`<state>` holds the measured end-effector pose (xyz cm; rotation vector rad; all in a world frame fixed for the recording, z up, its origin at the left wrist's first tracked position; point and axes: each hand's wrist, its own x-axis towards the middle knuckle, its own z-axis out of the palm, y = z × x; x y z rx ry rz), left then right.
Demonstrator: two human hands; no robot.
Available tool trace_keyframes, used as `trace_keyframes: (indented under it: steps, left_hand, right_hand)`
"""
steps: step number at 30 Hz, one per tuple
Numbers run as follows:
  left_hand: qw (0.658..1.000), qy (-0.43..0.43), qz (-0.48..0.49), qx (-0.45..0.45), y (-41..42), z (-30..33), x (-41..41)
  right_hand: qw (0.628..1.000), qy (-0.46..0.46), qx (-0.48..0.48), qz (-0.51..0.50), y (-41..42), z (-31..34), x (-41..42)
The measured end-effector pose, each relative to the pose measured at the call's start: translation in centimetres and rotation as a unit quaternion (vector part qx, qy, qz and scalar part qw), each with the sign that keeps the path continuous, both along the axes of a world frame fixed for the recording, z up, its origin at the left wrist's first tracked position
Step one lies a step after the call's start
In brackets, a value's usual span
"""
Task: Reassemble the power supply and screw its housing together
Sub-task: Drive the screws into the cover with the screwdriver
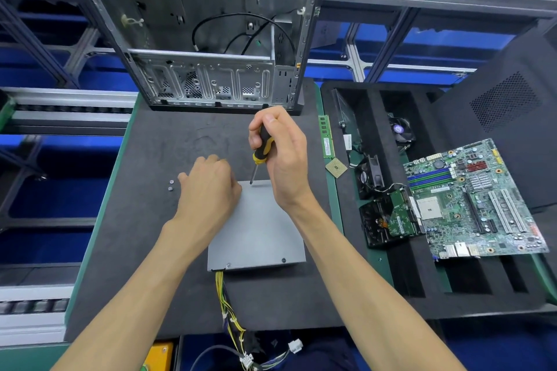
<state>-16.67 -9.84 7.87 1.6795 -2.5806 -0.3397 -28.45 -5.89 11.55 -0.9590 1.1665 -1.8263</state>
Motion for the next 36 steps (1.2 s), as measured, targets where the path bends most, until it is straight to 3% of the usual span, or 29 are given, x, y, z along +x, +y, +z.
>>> trace_keyframes:
  steps: [11, 19, 30, 36]
  left_hand:
    - [0.992, 0.106, 0.036, 0.066, 0.0, -0.6, 2.6]
    - [0.946, 0.287, 0.066, 0.135, 0.2, -2.3, 3.6]
    - [0.879, 0.407, 0.134, 0.210, 0.2, -3.4, 4.1]
    - [0.865, 0.426, 0.148, 0.219, 0.2, -3.5, 4.1]
  right_hand:
    - [1.000, -0.007, -0.006, 0.013, -0.5, -0.1, 1.2]
    - [1.000, 0.002, 0.000, 0.021, -0.7, 0.0, 2.1]
    - [1.000, 0.008, -0.002, 0.016, -1.2, -0.3, 2.3]
    - [1.000, 0.021, 0.002, 0.022, -1.5, -0.6, 2.5]
